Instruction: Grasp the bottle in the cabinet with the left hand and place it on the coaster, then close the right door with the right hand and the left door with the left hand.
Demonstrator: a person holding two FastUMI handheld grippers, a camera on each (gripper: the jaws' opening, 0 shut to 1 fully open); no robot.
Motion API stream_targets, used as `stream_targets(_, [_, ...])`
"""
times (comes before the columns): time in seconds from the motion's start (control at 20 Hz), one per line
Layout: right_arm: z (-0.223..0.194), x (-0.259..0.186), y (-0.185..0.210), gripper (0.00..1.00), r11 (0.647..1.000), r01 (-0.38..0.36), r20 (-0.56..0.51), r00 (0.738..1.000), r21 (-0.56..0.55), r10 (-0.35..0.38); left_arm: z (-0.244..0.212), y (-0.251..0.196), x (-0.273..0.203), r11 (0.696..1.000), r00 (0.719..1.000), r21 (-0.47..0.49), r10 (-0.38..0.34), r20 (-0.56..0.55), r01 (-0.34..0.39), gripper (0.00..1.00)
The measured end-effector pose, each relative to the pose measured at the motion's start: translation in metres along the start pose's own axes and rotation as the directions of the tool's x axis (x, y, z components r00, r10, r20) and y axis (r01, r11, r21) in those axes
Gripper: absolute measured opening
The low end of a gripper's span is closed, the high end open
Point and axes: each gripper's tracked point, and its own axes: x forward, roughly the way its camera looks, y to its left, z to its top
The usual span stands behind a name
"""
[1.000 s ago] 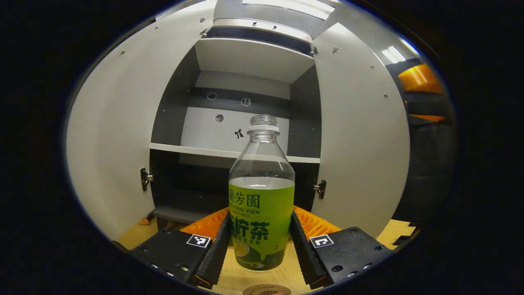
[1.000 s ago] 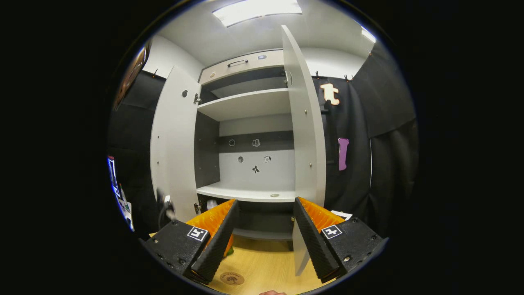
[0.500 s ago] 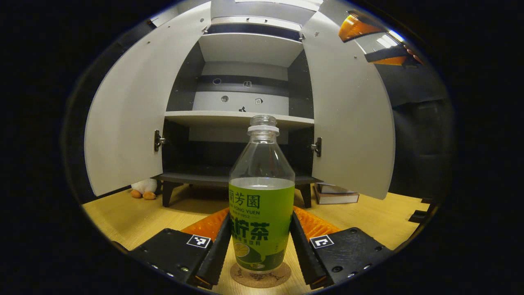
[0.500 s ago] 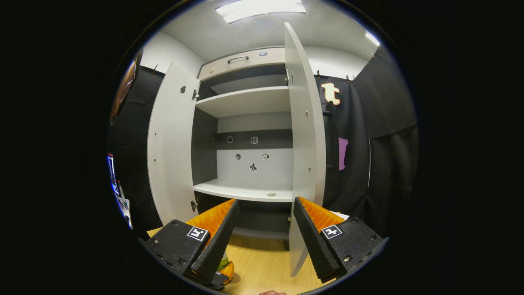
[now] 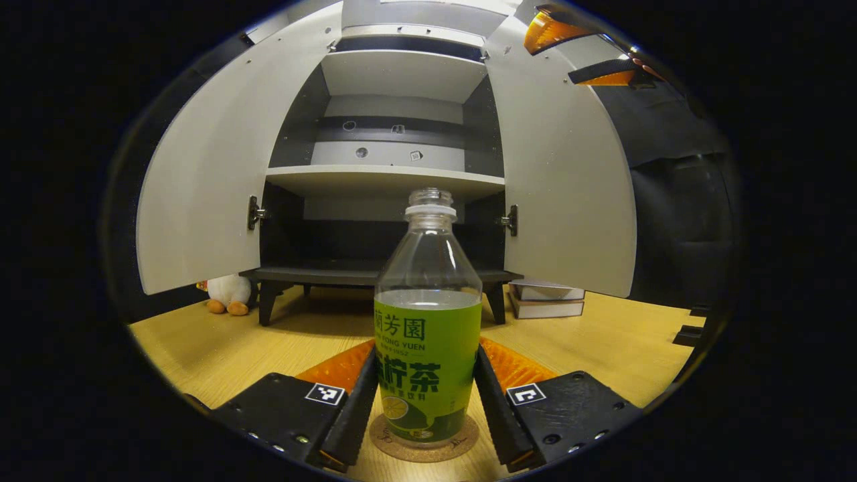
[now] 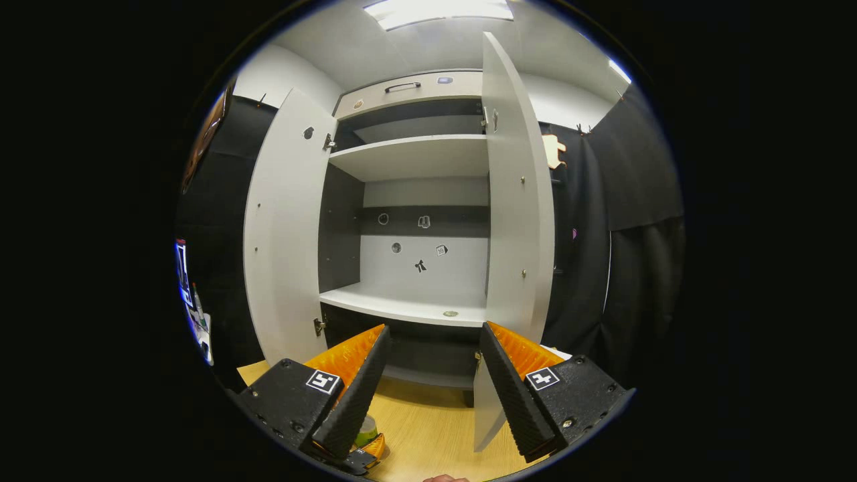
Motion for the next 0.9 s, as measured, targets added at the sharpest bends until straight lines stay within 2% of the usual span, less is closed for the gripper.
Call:
stream_targets(0.3, [-0.007,0.004,0.01,0.83,0.999,-0.033,-0.014,0.999,0.012,0.033,-0.013,-0.001,-0.004,0.999,0.996,-0.042,-0.025,-0.084,0.021,0.77])
stream_targets(0.35, [-0.008,0.004,0.01,0.83,0.999,-0.033,-0.012,0.999,0.011,0.033,-0.012,-0.002,-0.004,0.998,0.996,-0.048,-0.031,-0.088,0.027,0.8])
stream_targets(0.45, [-0.01,0.006,0.009,0.83,0.999,-0.032,-0.015,0.999,0.008,0.032,-0.011,-0.004,-0.006,0.998,0.994,-0.049,-0.049,-0.102,0.044,0.93])
stream_targets(0.5, [-0.011,0.006,0.007,0.83,1.0,-0.03,-0.017,0.999,0.009,0.03,-0.008,-0.007,-0.008,0.997,0.992,-0.05,-0.063,-0.106,0.058,0.94])
stream_targets(0.65, [-0.011,0.006,0.006,0.83,0.999,-0.026,-0.009,1.0,0.023,0.026,0.018,-0.008,-0.017,0.995,0.995,-0.06,-0.08,-0.068,0.076,0.95])
stream_targets(0.9, [-0.018,0.003,-0.001,0.83,0.998,-0.01,0.003,1.0,0.067,0.01,0.084,0.008,-0.032,0.993,0.999,-0.106,-0.047,0.026,0.049,0.95])
